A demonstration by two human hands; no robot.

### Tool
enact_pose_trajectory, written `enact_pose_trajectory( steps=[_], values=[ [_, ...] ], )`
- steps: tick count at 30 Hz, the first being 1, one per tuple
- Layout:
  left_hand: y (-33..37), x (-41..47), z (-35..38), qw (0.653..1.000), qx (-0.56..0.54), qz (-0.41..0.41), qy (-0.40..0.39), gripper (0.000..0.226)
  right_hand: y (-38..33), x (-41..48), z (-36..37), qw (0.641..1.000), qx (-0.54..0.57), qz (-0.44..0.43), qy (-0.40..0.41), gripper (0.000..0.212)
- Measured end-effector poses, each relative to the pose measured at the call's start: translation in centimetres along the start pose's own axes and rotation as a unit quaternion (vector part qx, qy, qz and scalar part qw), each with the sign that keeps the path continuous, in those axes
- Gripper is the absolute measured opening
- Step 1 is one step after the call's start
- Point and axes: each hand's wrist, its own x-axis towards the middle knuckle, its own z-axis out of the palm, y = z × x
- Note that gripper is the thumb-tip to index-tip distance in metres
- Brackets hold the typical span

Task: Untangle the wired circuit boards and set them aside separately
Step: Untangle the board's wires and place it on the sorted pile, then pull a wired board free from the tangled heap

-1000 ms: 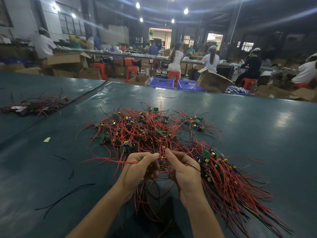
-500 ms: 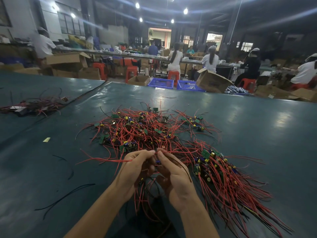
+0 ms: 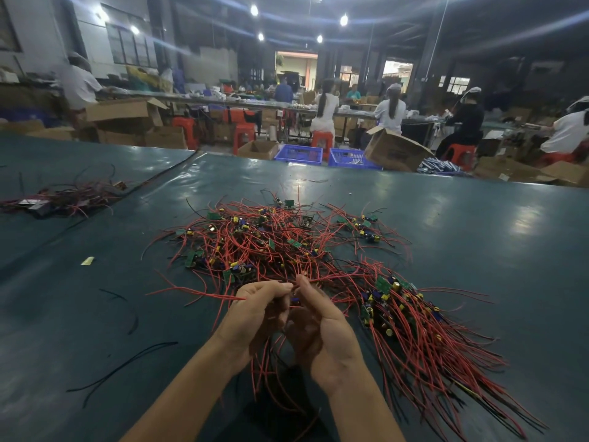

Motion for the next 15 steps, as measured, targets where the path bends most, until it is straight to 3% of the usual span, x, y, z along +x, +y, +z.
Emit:
enact_pose_trajectory(
  steps=[6,15],
  values=[
    [0.2,0.0,-0.1,0.998,0.056,0.042,-0.001,0.042,-2.5,0.2,-1.4,0.994,-0.019,-0.029,0.108,0.017],
    [0.2,0.0,-0.2,0.997,0.064,0.046,0.019,0.050,-2.0,0.0,-1.0,0.970,-0.082,-0.137,0.186,0.011]
  ],
)
